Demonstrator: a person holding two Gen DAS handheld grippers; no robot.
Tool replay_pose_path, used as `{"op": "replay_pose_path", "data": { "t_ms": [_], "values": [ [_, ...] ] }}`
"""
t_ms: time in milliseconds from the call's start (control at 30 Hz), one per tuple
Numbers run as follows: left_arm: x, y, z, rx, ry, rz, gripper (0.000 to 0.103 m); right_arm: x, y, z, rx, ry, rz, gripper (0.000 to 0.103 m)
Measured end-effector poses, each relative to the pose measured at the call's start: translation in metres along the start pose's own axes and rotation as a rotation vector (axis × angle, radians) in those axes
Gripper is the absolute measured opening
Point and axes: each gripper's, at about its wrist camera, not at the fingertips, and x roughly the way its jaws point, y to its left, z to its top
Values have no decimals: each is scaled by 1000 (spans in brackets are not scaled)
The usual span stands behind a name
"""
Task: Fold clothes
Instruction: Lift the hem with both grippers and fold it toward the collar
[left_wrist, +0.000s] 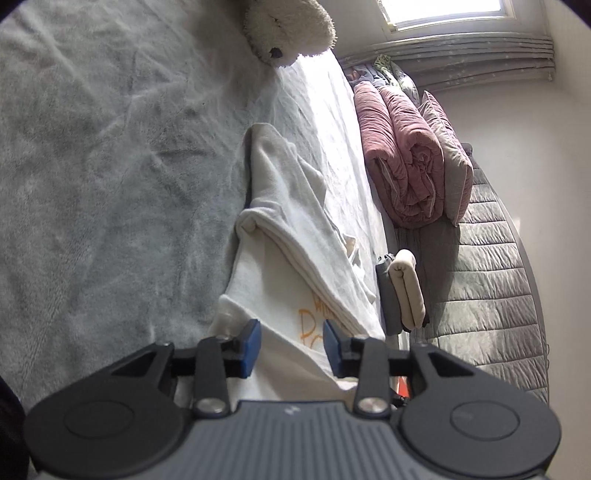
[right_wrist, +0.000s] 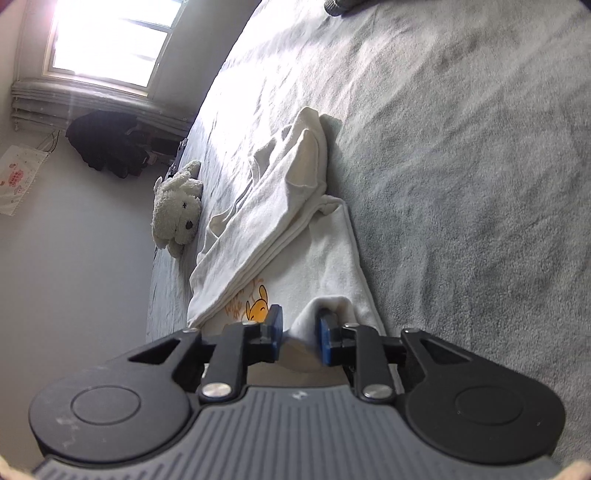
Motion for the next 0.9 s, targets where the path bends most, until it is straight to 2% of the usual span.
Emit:
{"op": "replay_pose_path", "data": {
  "t_ms": [33,133,200,367,500,533,600,733,900],
  "values": [
    [-2,-3,1,20,-15,12,40,-3,0,2,-4,-25,-4,44],
    [-7,-10,3,82,-53,52,40,-13,3,6,-33,-99,-40,46],
    [-9,-17,1,150,-73,111,39,-16,8,4,-83,-133,-72,47],
    [-11,-30,-10,381,-107,290,39,0,37,-11,-323,-132,-185,47],
    [-2,-24,-10,413,-69,333,38,21,51,-29,-549,-154,-310,47],
    [-1,-24,-12,422,-67,341,34,26,53,-33,-603,-160,-338,47],
    [-1,-26,-16,448,-72,356,31,34,58,-41,-690,-173,-378,47],
    [3,-28,-21,476,-75,367,25,48,62,-51,-830,-173,-426,36],
    [3,-37,-28,533,-91,390,17,54,61,-54,-900,-177,-475,22]
  ]
}}
